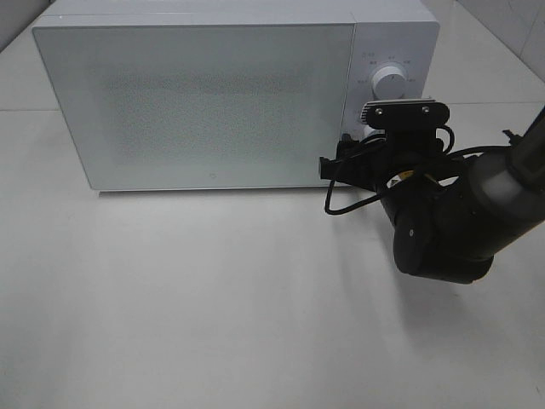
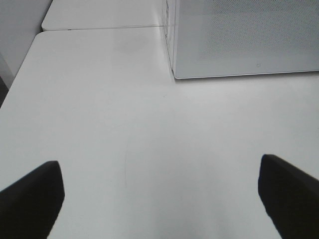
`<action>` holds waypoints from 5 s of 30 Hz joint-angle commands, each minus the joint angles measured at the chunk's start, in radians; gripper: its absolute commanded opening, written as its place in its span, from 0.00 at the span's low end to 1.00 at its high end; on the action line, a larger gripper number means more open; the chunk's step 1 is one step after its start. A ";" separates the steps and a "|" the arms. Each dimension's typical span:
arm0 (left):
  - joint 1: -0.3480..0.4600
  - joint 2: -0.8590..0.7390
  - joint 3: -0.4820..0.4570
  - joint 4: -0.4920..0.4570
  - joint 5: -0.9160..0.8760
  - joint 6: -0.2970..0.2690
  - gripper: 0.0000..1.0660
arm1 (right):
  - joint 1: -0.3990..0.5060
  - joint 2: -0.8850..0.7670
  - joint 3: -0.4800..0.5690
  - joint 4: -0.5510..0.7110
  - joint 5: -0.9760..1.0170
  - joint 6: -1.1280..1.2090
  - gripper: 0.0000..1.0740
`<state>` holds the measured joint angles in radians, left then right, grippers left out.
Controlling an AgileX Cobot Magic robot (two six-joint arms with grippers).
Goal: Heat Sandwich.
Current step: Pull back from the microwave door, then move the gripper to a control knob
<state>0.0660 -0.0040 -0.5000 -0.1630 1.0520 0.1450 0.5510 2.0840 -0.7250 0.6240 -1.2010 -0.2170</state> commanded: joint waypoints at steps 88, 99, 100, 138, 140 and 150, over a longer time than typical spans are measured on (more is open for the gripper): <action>0.003 -0.029 0.003 -0.002 -0.013 -0.002 0.97 | -0.005 -0.034 0.015 0.041 -0.152 1.777 0.04; 0.003 -0.029 0.003 -0.002 -0.013 -0.002 0.97 | -0.005 -0.034 0.015 0.039 -0.152 1.767 0.04; 0.003 -0.029 0.003 -0.002 -0.013 -0.002 0.97 | -0.005 -0.034 0.015 0.037 -0.152 1.760 0.05; 0.003 -0.029 0.003 -0.002 -0.013 -0.002 0.97 | -0.005 -0.034 0.016 0.021 -0.154 1.743 0.75; 0.003 -0.029 0.003 -0.002 -0.013 -0.002 0.97 | -0.005 -0.034 0.016 0.001 -0.154 1.745 0.74; 0.003 -0.029 0.003 -0.002 -0.013 -0.002 0.97 | -0.003 -0.042 0.027 -0.053 -0.153 1.745 0.72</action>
<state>0.0660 -0.0040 -0.5000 -0.1630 1.0520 0.1450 0.5510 2.0590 -0.6920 0.6200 -1.2010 1.5380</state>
